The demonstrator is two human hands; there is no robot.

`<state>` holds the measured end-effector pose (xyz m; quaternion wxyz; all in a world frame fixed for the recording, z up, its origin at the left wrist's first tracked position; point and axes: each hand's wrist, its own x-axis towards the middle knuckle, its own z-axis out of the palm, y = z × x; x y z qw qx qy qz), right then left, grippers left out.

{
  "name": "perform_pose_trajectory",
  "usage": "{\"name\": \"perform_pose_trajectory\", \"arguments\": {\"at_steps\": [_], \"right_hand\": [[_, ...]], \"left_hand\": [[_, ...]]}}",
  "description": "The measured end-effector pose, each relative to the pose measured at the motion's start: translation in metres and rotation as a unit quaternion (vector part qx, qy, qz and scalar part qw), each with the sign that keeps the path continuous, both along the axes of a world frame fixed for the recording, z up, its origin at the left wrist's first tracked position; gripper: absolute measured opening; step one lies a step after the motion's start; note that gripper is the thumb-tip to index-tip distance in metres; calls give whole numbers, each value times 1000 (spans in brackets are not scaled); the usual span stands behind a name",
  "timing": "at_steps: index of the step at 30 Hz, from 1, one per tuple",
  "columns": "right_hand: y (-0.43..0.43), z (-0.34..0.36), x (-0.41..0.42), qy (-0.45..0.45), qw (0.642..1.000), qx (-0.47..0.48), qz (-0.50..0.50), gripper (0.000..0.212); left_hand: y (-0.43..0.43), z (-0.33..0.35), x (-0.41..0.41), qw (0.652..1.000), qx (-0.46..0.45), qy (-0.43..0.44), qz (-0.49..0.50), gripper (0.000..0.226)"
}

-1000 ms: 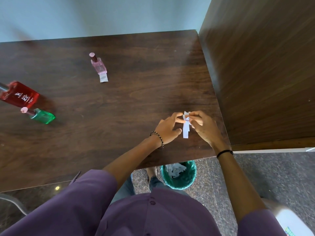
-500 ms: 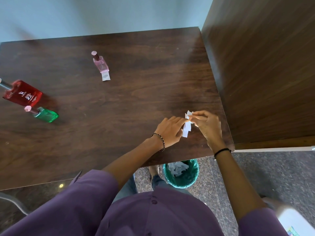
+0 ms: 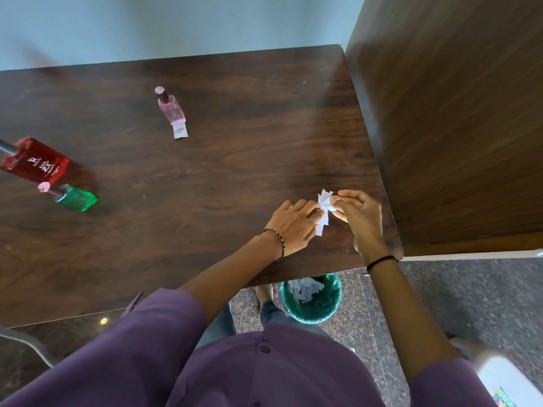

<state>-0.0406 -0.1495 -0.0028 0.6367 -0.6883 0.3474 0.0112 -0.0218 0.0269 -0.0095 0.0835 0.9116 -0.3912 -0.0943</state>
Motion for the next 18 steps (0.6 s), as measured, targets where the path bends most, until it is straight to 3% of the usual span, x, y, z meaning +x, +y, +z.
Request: {"name": "perform_pose_trajectory", "arguments": {"at_steps": [9, 18], "right_hand": [[1, 2, 1, 25, 995, 84, -52, 23], [2, -5, 2, 25, 997, 45, -49, 16]], "left_hand": [[8, -2, 0, 999, 5, -14, -32, 41], [11, 2, 6, 999, 4, 8, -47, 40]]}}
